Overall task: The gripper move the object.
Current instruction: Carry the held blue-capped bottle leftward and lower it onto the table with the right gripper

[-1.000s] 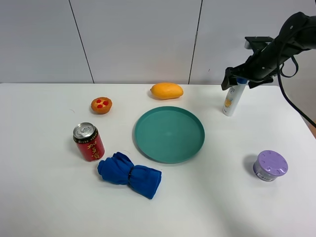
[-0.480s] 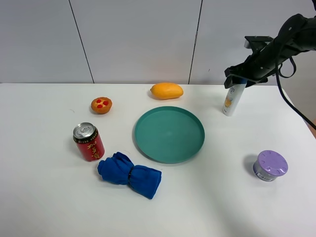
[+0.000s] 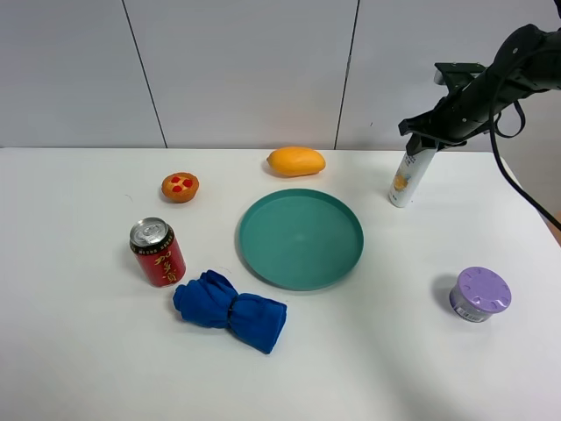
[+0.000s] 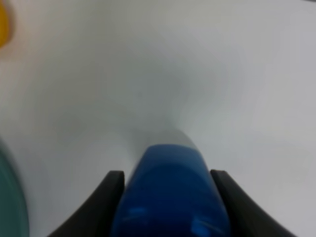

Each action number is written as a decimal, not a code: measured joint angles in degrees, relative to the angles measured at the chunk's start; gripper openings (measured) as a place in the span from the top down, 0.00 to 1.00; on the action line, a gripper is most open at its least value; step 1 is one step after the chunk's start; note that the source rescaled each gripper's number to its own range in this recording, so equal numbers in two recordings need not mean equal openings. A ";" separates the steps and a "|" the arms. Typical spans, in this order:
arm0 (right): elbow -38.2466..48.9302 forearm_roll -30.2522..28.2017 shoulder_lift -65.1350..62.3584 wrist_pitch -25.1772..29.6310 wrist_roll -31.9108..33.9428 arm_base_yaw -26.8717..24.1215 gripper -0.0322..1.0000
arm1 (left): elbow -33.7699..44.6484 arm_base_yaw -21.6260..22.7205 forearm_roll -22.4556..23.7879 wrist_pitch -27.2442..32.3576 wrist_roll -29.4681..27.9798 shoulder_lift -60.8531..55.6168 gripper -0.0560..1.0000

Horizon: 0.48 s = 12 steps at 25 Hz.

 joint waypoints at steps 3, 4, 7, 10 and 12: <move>0.00 -0.36 -1.19 3.14 -0.22 0.02 0.97 | 0.00 0.00 0.00 0.00 0.00 0.00 0.00; 0.00 -0.75 -2.01 4.50 -0.74 0.08 0.97 | 0.00 0.00 0.00 0.00 0.00 0.00 0.00; 0.00 -1.32 -5.93 8.37 -2.26 1.29 0.97 | 0.00 0.00 0.00 0.00 0.00 0.00 0.00; 0.00 -1.32 -10.46 13.03 -4.19 4.15 0.97 | 0.00 0.00 0.00 0.00 0.00 0.00 0.00; 0.00 -1.32 -12.84 16.21 -5.47 6.91 0.97 | 0.00 0.00 0.00 0.00 0.00 0.00 0.00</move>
